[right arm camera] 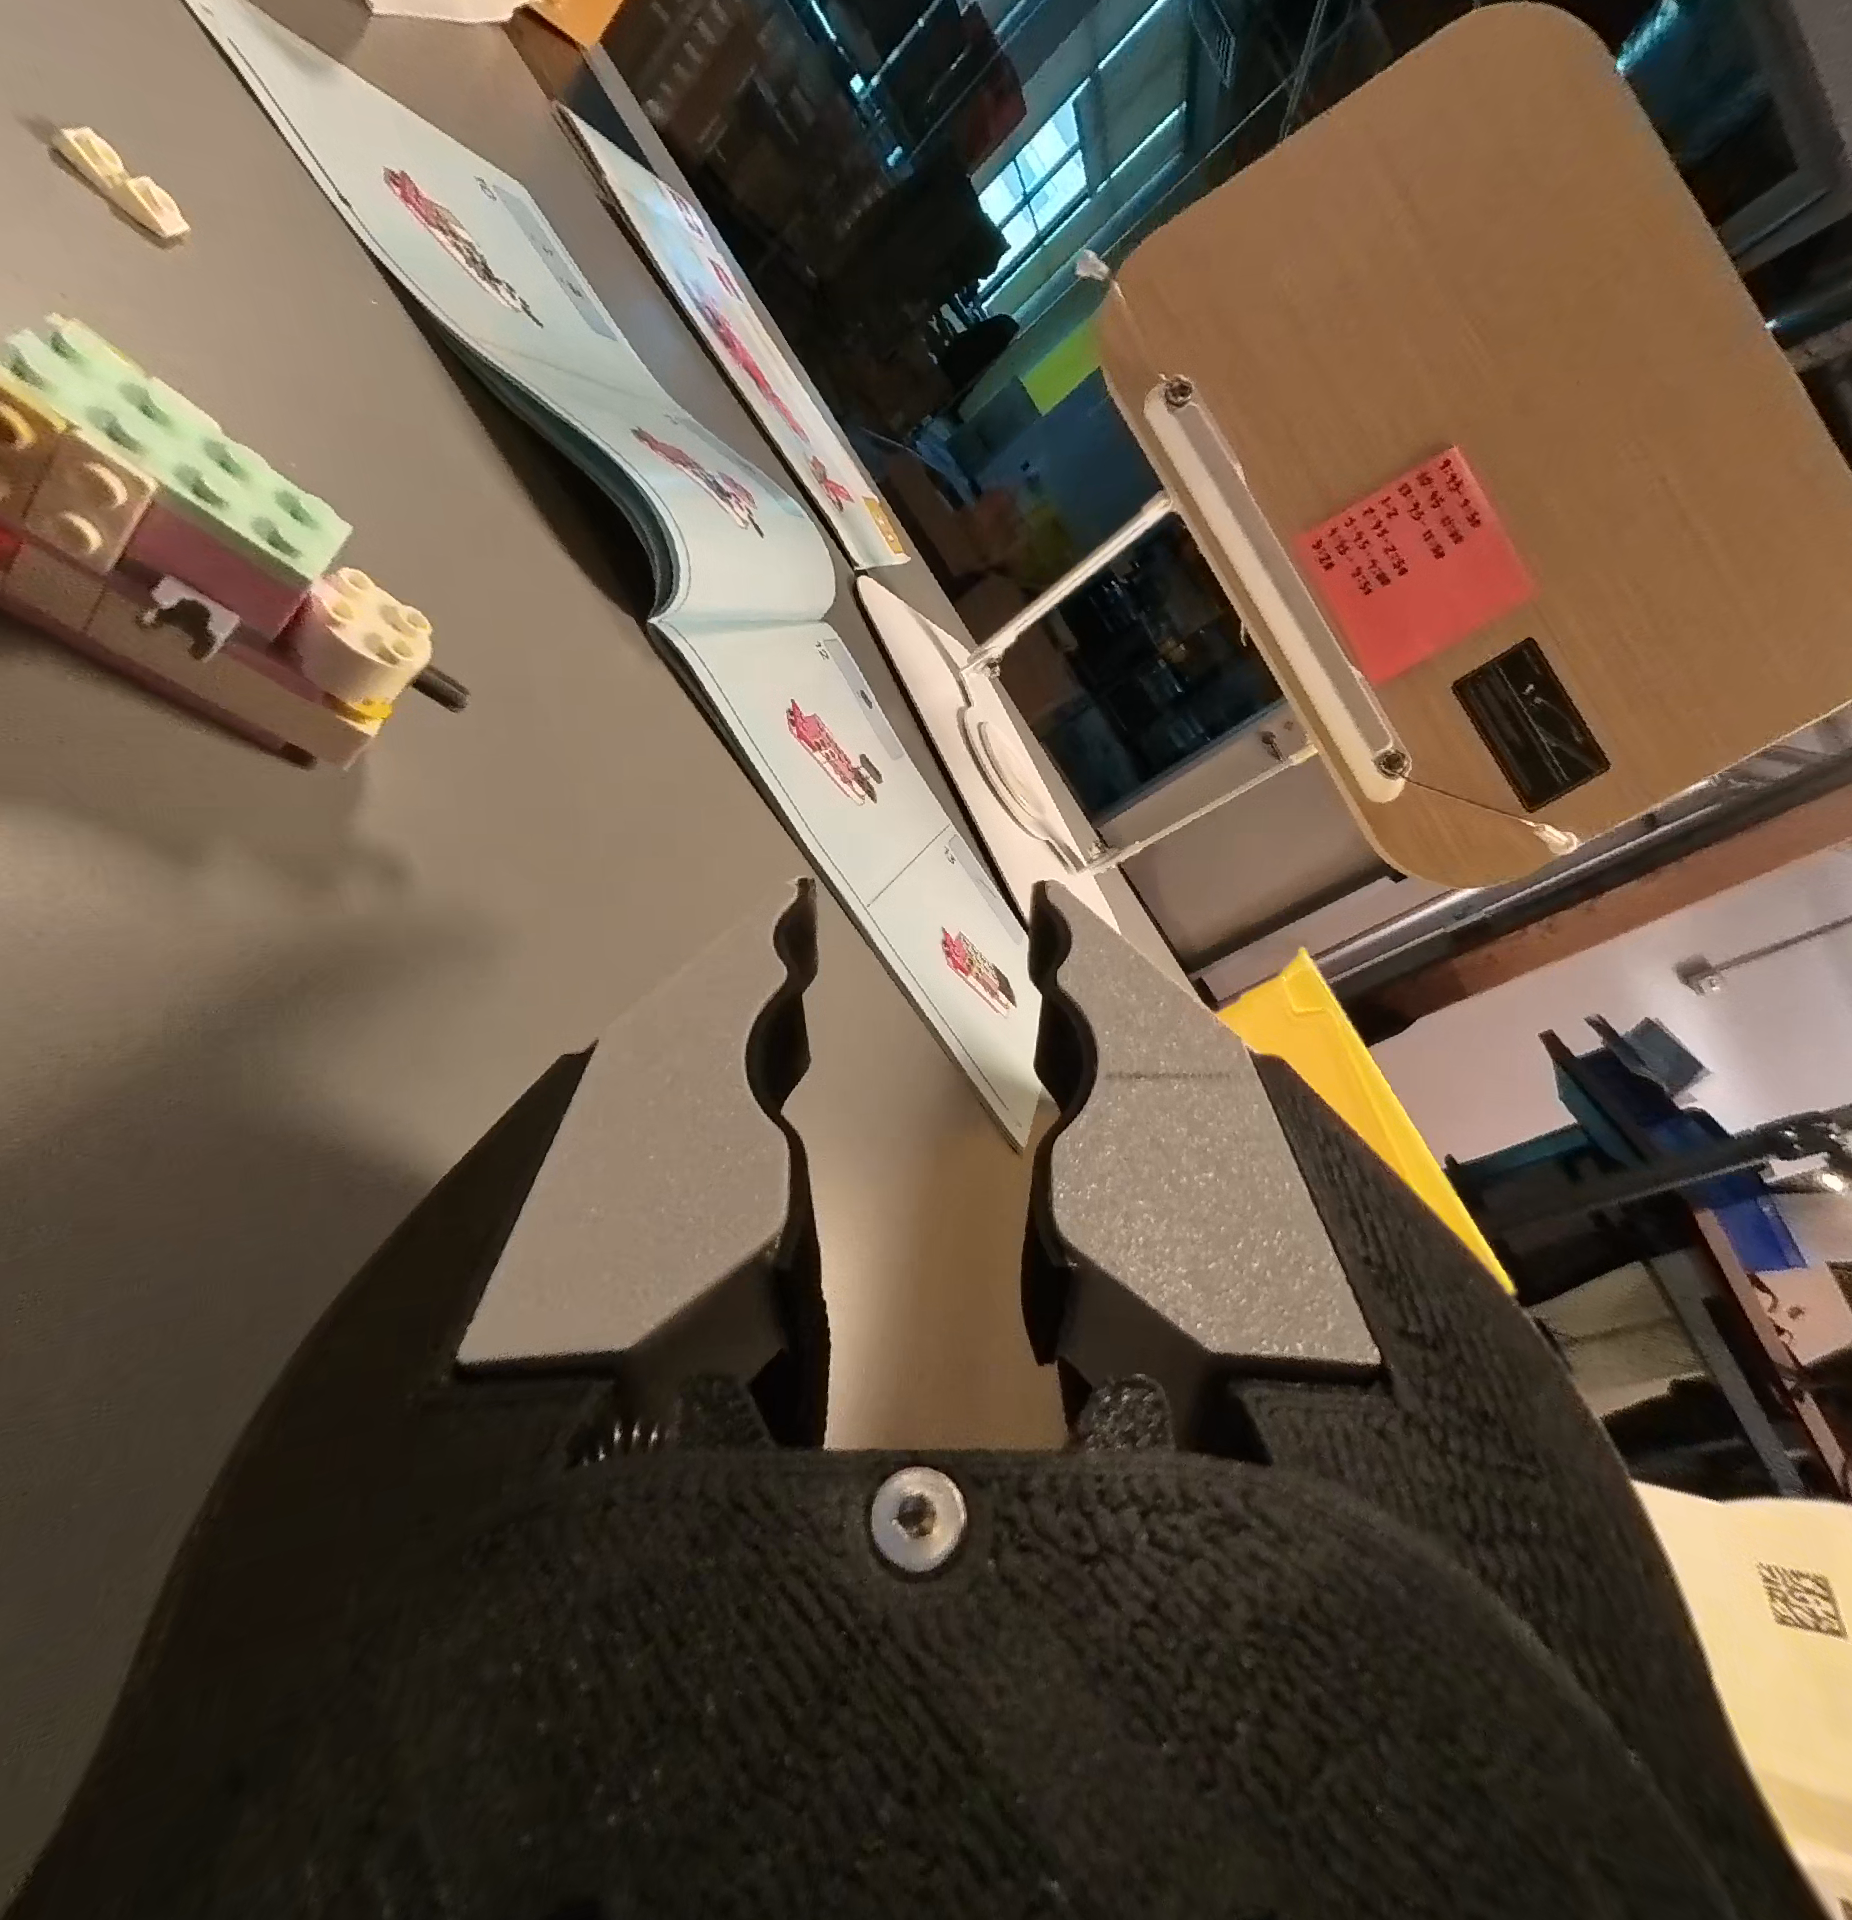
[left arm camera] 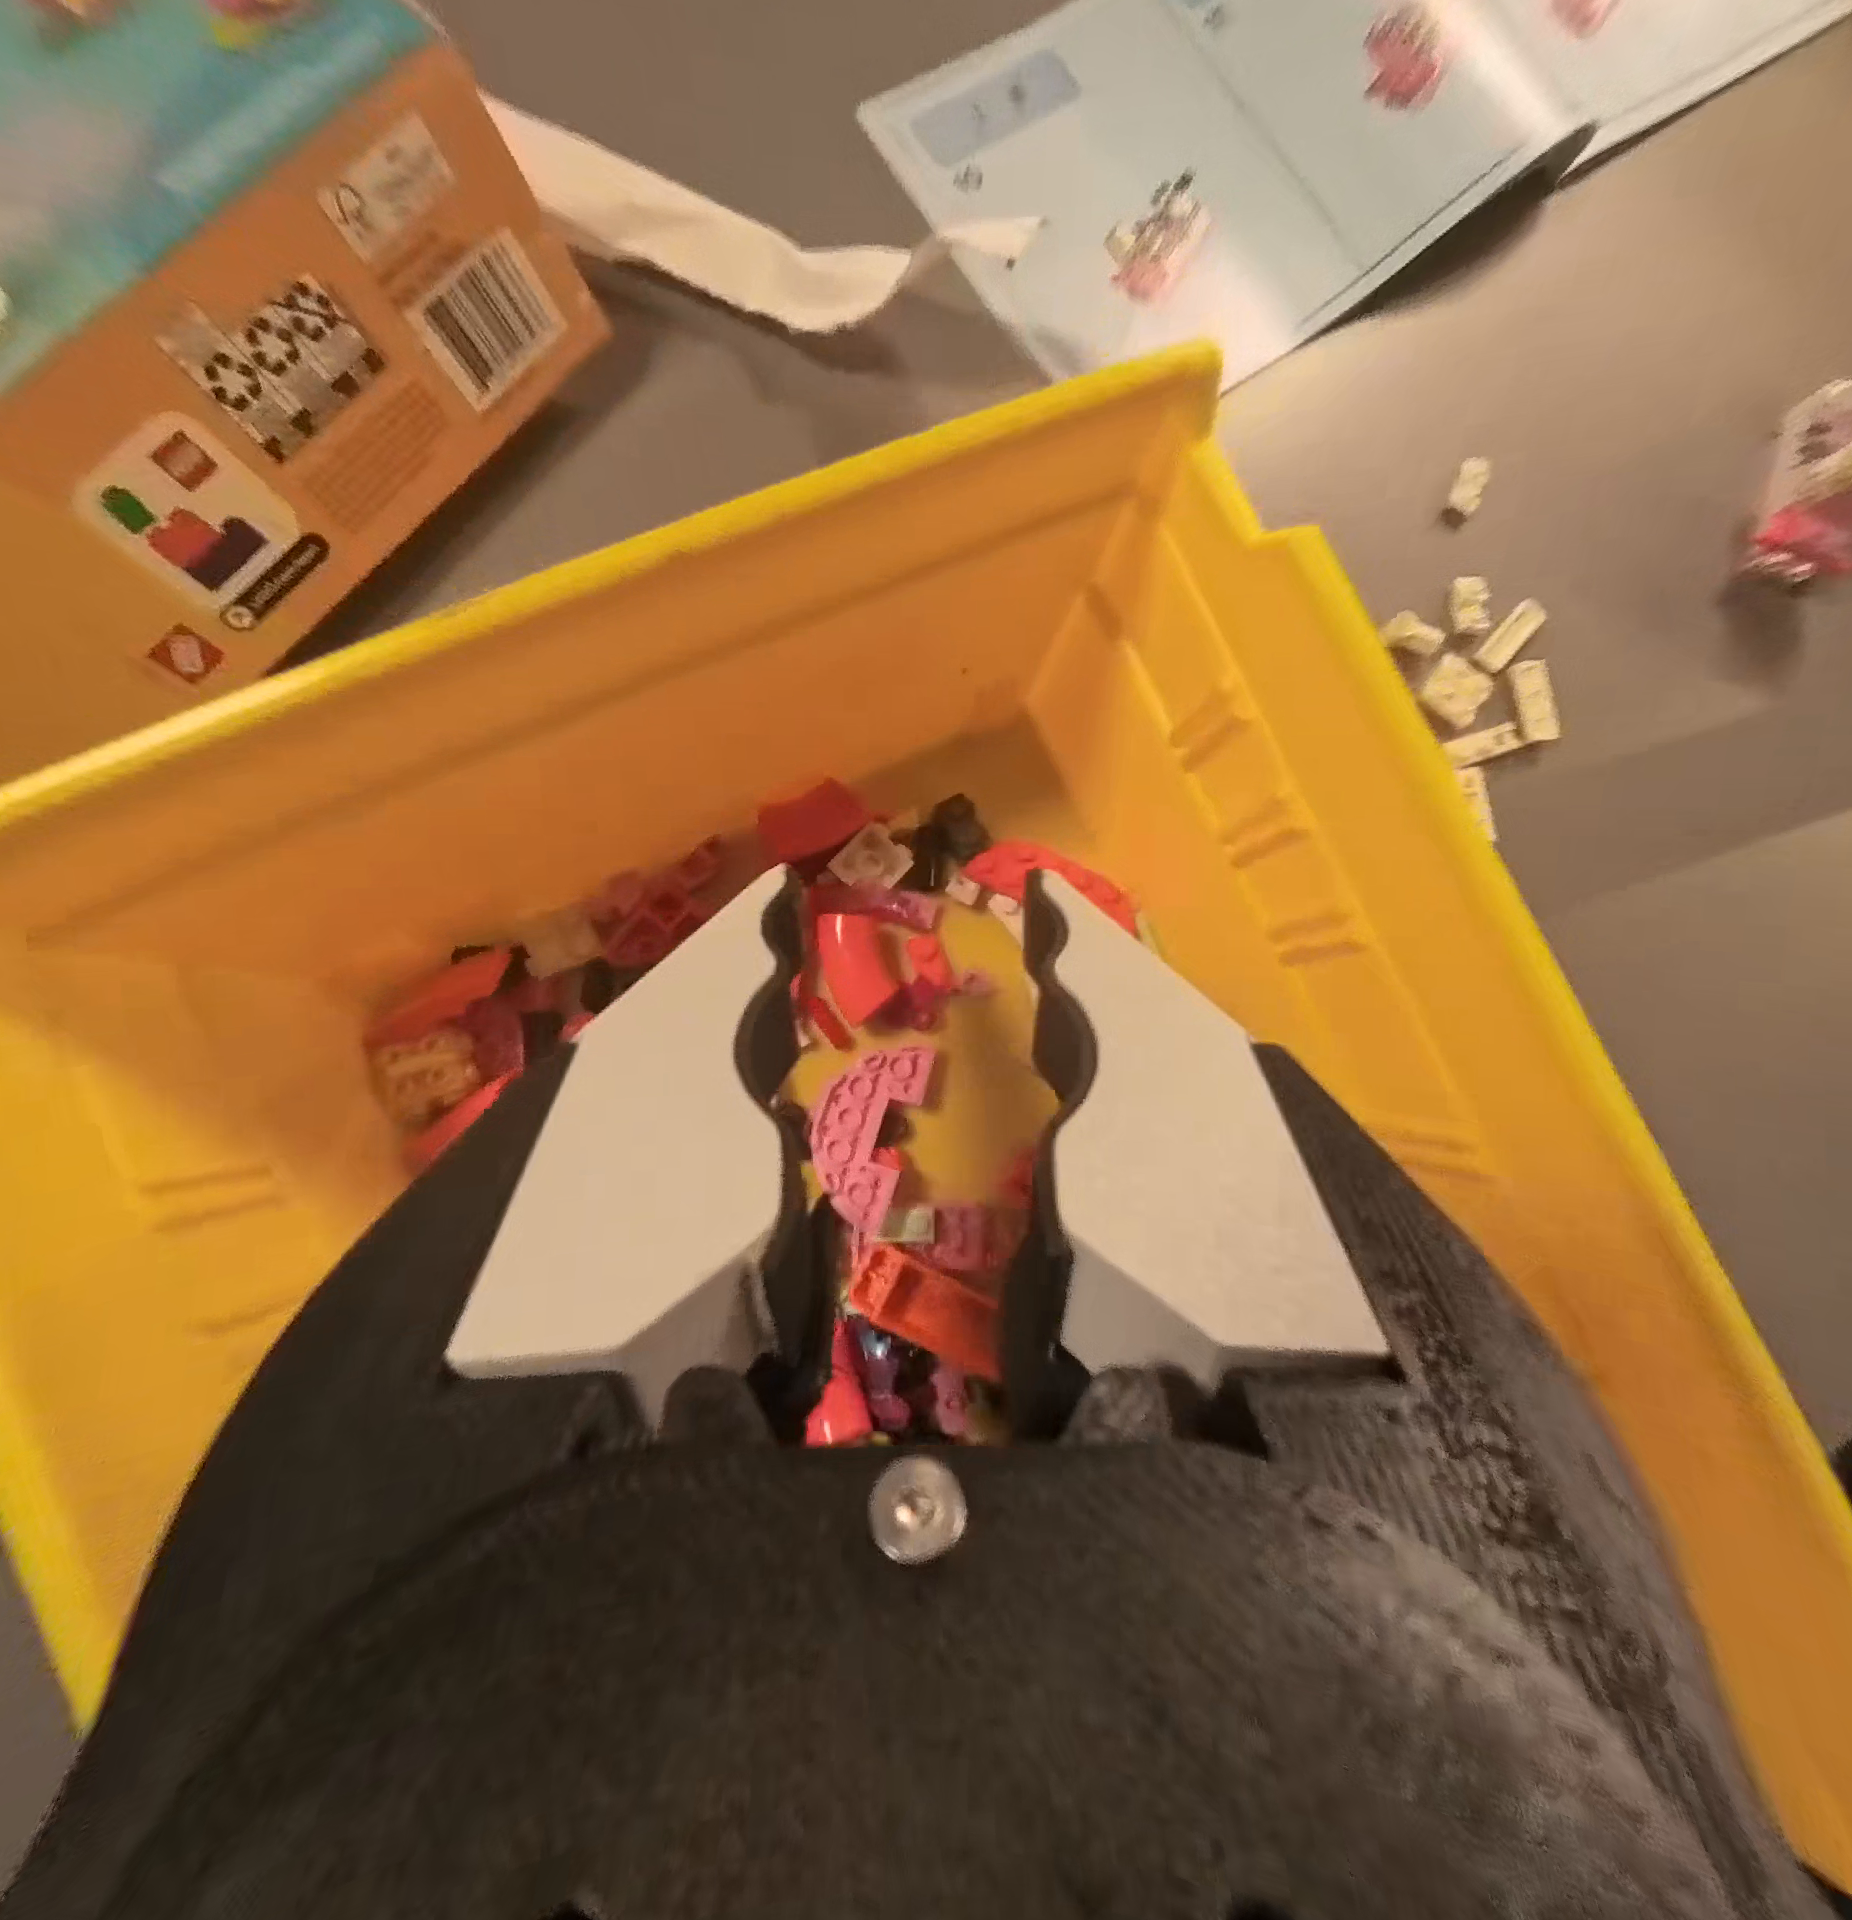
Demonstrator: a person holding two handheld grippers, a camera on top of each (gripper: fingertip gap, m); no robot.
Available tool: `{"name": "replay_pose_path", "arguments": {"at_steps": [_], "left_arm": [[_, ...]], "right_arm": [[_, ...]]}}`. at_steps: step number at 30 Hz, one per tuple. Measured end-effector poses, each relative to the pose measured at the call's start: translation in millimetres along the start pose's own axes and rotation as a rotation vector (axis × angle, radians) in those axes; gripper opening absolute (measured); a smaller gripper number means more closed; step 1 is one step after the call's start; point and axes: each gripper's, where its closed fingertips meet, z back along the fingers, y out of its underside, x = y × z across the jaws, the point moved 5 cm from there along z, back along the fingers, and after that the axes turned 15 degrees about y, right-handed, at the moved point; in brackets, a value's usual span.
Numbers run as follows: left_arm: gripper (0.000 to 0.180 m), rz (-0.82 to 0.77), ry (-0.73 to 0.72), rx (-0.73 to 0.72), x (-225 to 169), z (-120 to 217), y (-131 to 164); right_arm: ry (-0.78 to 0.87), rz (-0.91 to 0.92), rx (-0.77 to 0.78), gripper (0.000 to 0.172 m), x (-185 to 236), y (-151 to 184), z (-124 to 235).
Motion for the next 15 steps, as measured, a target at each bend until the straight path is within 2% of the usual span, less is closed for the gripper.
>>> {"name": "replay_pose_path", "arguments": {"at_steps": [2, 5, 8, 10, 13, 15], "left_arm": [[0.032, 0.056, -0.003, 0.043, 4.3, -12.9, -1.0], [0.027, 0.139, 0.077, 0.073, 3.3, -30.5, -4.4], [0.023, 0.145, 0.068, 0.092, 8.5, -37.3, -7.8], [0.022, 0.136, 0.019, 0.074, 14.8, -26.9, -12.0], [0.021, 0.135, -0.145, 0.038, 37.6, 6.3, -17.8], [0.014, 0.173, -0.208, 0.114, 52.2, 20.7, -12.9]], "right_arm": [[0.003, 0.015, 0.002, 0.038, 0.7, 0.5, 0.0], [0.013, 0.028, 0.010, 0.036, 0.1, 1.6, -0.5], [0.020, 0.030, 0.011, 0.034, -0.7, 2.0, -0.4], [0.022, 0.031, 0.009, 0.034, -1.0, 1.8, -0.1], [0.020, 0.032, 0.000, 0.033, -0.7, 0.7, 0.7], [0.017, 0.034, -0.004, 0.033, -0.1, 0.1, 0.5]]}}
